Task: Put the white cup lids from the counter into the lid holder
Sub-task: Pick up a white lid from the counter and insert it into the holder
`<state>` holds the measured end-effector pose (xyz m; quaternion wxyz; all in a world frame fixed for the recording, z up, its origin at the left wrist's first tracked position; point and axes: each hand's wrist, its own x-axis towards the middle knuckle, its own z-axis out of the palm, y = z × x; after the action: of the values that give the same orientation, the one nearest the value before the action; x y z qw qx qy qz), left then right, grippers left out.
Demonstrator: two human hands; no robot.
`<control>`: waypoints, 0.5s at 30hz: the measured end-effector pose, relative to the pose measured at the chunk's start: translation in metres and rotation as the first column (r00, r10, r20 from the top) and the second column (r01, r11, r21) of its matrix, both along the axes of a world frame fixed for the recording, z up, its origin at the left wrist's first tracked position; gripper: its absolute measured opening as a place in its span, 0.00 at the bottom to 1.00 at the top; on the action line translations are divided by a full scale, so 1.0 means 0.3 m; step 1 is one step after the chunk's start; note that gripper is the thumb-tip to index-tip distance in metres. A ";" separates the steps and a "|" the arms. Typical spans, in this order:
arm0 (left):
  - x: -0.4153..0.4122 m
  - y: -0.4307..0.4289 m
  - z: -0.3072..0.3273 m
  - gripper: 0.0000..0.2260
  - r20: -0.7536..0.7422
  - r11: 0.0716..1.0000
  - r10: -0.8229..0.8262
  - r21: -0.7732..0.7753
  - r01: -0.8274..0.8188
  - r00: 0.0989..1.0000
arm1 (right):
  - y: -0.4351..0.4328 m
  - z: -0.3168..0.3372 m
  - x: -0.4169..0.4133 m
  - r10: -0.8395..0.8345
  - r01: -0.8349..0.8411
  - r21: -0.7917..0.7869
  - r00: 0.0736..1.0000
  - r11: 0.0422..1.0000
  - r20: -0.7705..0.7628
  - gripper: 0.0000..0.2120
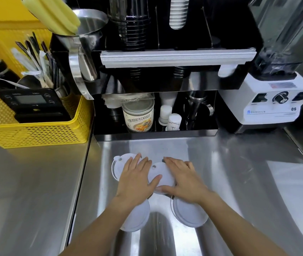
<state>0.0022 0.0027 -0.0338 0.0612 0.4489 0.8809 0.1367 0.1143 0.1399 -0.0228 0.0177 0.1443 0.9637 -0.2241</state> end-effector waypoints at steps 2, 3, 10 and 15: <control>0.001 0.000 -0.004 0.32 -0.006 1.000 -0.002 -0.010 0.002 1.000 | 0.000 -0.003 0.004 0.023 -0.023 0.001 1.000 1.000 0.007 0.50; 0.002 0.000 -0.004 0.33 -0.012 1.000 -0.004 -0.012 0.003 1.000 | 0.002 -0.007 0.006 0.033 -0.033 0.015 0.999 0.999 0.010 0.50; 0.010 0.004 0.019 0.37 0.064 1.000 -0.017 -0.003 0.017 0.998 | -0.004 0.009 -0.005 -0.030 0.029 -0.049 0.999 0.998 -0.018 0.42; 0.002 0.018 0.107 0.38 0.222 0.989 -0.034 0.145 0.001 0.975 | 0.016 0.092 -0.009 -0.089 0.063 -0.237 0.991 0.970 -0.101 0.42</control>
<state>0.0027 0.0081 -0.0016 0.1287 0.4416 0.8524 0.2488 0.1118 0.1446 0.0049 -0.0276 0.1653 0.9240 -0.3438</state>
